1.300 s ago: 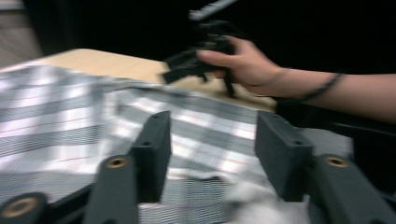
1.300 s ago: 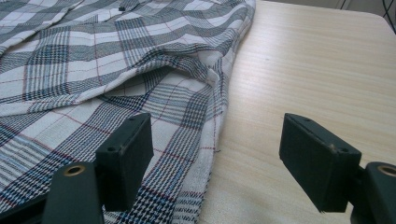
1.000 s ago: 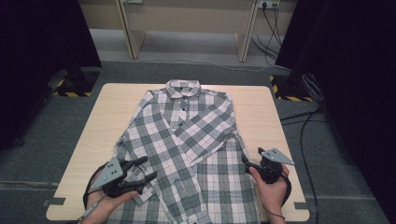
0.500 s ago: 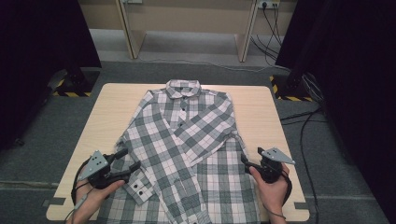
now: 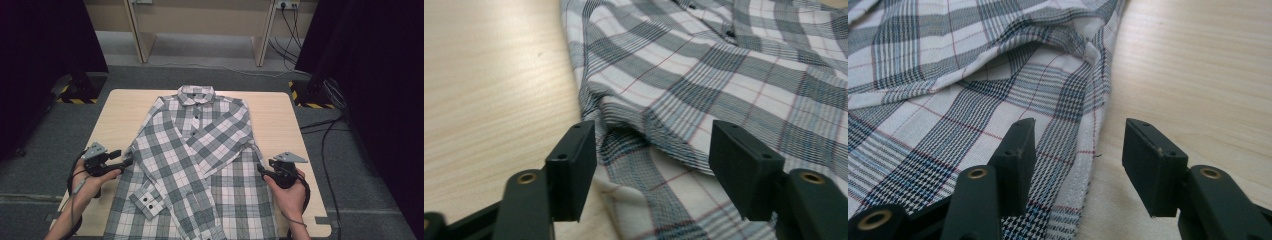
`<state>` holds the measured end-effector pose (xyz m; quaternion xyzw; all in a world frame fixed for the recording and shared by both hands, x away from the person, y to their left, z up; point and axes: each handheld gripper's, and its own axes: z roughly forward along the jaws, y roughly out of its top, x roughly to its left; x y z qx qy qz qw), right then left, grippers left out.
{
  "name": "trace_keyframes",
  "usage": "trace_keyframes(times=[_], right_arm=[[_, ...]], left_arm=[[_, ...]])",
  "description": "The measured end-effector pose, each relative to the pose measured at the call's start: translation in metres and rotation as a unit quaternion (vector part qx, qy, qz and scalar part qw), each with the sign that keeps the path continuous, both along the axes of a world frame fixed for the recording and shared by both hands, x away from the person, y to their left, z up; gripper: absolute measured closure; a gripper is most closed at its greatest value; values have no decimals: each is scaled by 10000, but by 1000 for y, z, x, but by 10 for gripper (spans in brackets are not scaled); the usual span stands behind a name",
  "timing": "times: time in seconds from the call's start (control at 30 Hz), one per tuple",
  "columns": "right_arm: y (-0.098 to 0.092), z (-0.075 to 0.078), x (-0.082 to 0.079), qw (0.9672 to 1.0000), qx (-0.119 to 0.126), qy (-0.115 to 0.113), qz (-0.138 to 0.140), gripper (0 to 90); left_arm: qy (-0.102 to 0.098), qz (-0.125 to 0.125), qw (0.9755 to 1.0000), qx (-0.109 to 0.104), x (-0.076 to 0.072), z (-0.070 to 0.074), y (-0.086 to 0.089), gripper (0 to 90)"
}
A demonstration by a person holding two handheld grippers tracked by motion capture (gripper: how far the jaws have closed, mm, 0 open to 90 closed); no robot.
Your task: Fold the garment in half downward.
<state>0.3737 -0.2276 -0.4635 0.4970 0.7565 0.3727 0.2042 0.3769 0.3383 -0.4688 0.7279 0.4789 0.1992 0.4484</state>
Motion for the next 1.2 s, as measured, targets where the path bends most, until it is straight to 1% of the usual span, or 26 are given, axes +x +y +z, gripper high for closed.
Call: trace_keyframes(times=[0.07, 0.1, 0.13, 0.2, 0.23, 0.37, 0.4, 0.43, 0.47, 0.57, 0.6, 0.63, 0.67, 0.7, 0.77, 0.83, 0.93, 1.07, 1.2], right_arm=[[3, 0, 3, 9999, -96, 79, -1, 484], [4, -1, 5, 9998, -184, 105, -20, 488], [5, -1, 8, 9995, -264, 139, -64, 488], [6, -2, 13, 9991, -323, 223, -126, 500], [7, -2, 16, 9990, -339, 265, -135, 512], [11, -4, 26, 9982, -484, 336, -82, 624], [12, -4, 28, 9981, -510, 341, -59, 655], [12, -4, 30, 9979, -537, 347, -40, 679], [12, -4, 31, 9982, -469, 377, -56, 701], [13, -4, 34, 9982, -417, 429, -29, 795], [13, -4, 35, 9984, -383, 422, 7, 823], [12, -5, 35, 9985, -324, 431, 4, 837], [12, -5, 35, 9987, -286, 433, -8, 849], [11, -5, 34, 9986, -276, 440, -31, 859], [9, -5, 31, 9987, -308, 414, -37, 865], [7, -5, 27, 9987, -257, 433, 0, 866], [2, -3, 16, 9988, -211, 427, 82, 866], [-7, -1, -8, 9991, -112, 371, 175, 865], [-15, 1, -37, 9988, -76, 398, 274, 864]], left_arm=[[122, -14, 9999, 70, 5, -3, 2, 372], [179, -10, 9998, 50, 7, -4, 2, 373], [226, -20, 9997, 88, 8, -6, 2, 373], [336, -90, 9992, 218, 11, -8, 1, 377], [400, -117, 9989, 231, 12, -10, 0, 379], [573, -126, 9978, 316, 21, -13, -1, 432], [619, -119, 9975, 311, 23, -14, -1, 462], [615, -121, 9976, 306, 25, -15, 0, 498], [601, -109, 9976, 319, 27, -15, 1, 543], [618, -115, 9967, 509, 30, -13, 3, 705], [652, -96, 9966, 498, 31, -13, 4, 766], [703, -86, 9966, 421, 31, -13, 5, 824], [744, -78, 9966, 338, 30, -13, 5, 861], [745, -50, 9967, 316, 29, -13, 6, 872], [769, -58, 9965, 331, 26, -13, 6, 877], [775, -111, 9963, 351, 21, -12, 6, 879], [740, -193, 9966, 319, 8, -10, 6, 879], [667, -366, 9966, 317, -19, -7, 4, 878], [588, -565, 9962, 316, -50, -4, 3, 878]])
